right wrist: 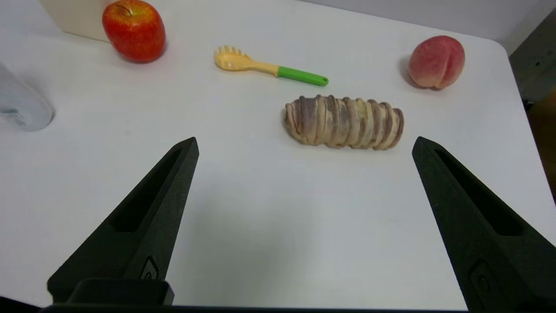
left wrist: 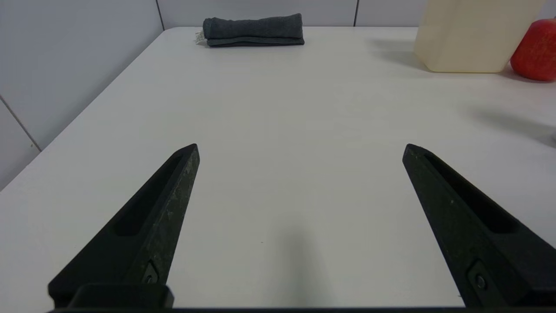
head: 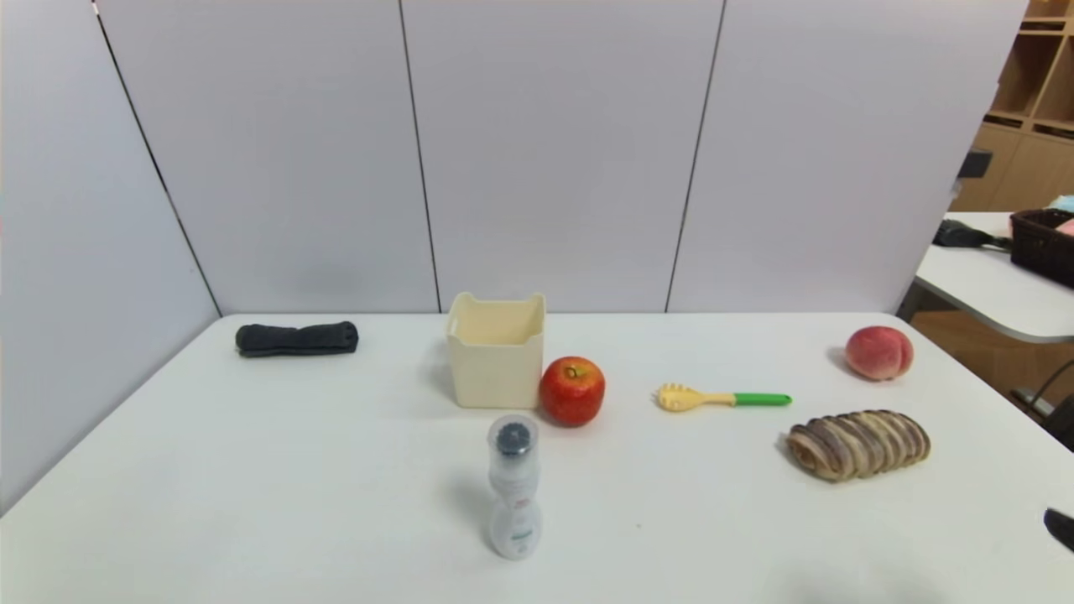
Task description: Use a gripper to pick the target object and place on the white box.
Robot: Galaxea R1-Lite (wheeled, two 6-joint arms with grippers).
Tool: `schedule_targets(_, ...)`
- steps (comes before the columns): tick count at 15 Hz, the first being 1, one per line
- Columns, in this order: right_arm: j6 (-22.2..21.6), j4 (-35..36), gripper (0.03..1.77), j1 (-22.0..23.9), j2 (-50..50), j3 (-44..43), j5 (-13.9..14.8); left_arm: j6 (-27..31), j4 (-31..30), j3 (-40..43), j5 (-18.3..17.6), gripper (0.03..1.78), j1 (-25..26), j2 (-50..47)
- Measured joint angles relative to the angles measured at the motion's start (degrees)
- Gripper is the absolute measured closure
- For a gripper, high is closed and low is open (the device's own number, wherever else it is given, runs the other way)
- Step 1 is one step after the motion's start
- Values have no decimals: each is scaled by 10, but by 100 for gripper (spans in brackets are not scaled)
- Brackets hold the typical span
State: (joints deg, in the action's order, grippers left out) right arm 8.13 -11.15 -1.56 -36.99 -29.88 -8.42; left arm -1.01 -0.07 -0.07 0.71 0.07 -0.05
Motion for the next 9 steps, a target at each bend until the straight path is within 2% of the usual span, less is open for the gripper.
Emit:
schedule_targets(5,15,117,11,7,202,223,6,0,0,0,0,12,0,0)
schedule_targets(7,15,150,11,10,251,269,10,0,0,0,0,12,0,0)
schedule_targets(9,15,166,11,12,289,287,28,0,0,0,0,12,0,0)
